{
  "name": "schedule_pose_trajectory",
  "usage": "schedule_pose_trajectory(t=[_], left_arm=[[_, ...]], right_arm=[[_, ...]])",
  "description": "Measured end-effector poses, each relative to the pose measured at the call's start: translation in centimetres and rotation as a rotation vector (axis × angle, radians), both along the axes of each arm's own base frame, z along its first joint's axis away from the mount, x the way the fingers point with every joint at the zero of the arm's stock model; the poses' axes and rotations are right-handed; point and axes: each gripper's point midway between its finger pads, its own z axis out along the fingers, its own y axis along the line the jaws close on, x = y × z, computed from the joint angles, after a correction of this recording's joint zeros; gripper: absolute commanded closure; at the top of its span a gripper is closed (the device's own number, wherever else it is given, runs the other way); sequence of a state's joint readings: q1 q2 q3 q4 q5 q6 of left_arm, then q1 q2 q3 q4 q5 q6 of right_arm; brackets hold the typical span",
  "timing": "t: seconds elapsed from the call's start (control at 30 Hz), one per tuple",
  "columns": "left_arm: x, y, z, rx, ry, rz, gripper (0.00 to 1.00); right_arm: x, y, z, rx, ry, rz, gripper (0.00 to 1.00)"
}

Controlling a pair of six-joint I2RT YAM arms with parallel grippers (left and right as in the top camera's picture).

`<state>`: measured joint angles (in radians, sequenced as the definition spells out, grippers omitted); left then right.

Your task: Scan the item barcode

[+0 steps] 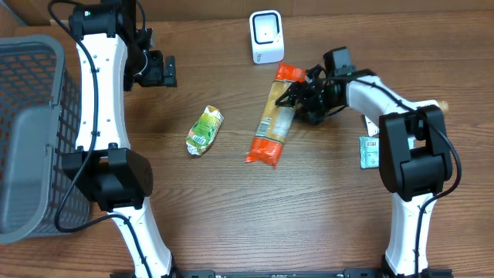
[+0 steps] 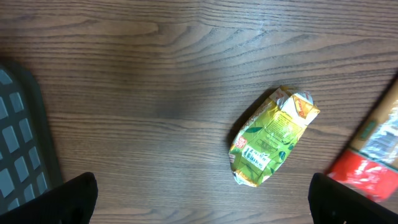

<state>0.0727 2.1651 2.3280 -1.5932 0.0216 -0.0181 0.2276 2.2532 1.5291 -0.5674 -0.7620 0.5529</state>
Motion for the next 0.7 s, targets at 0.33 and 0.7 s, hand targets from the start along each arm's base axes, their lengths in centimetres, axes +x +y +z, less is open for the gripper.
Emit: schedule_pose_trajectory(t=[0.33,0.7], left_arm=[[0.0,0.0,0.0,0.0,0.0,0.0,0.01],[0.0,0.0,0.0,0.0,0.0,0.0,0.0]], right_arm=[[-1.4,3.7,-1.3,-0.024,0.103,-0.098,0.96],[-2.1,3.3,-0.9,-0.08,0.126,-0.06,0.96]])
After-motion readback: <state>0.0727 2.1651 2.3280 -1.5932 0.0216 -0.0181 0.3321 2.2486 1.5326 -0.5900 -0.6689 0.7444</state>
